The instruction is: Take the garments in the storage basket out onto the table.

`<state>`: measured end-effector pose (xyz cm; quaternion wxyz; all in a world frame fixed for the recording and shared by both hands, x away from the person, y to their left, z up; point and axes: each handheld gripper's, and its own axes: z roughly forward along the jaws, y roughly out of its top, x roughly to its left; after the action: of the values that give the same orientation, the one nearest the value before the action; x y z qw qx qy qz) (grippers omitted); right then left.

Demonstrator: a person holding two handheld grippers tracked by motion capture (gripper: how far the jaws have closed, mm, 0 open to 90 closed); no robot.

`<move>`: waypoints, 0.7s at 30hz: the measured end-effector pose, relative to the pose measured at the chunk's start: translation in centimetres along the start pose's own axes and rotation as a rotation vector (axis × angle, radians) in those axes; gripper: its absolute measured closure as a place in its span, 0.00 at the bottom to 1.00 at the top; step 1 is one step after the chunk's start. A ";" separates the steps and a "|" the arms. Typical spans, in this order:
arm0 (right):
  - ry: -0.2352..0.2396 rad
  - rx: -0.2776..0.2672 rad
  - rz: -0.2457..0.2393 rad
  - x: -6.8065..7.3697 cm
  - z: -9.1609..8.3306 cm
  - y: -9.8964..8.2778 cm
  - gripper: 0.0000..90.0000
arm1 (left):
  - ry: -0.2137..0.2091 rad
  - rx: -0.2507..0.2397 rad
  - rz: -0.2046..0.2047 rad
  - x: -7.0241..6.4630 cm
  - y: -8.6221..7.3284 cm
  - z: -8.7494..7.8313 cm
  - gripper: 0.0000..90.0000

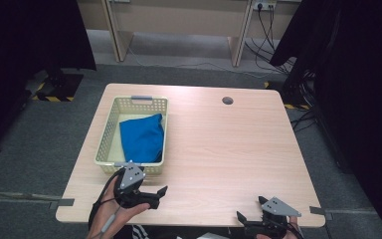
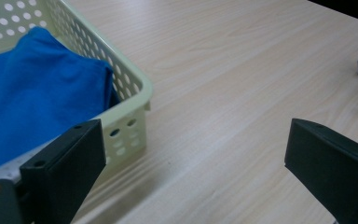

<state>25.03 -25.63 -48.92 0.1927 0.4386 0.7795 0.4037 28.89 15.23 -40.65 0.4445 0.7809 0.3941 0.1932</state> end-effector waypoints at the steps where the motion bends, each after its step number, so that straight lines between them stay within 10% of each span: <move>1: 0.000 0.000 0.000 0.0 0.0 0.0 0.06 | 0.005 -0.002 0.001 0.2 0.2 0.0 0.05; 21: 0.002 -0.001 0.001 0.0 0.0 0.0 0.06 | 0.073 0.003 -0.042 4.3 4.4 1.2 0.06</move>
<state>25.03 -25.66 -48.92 0.1919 0.4385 0.7792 0.4046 34.26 16.68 -37.81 0.4326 0.7654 0.4268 0.2118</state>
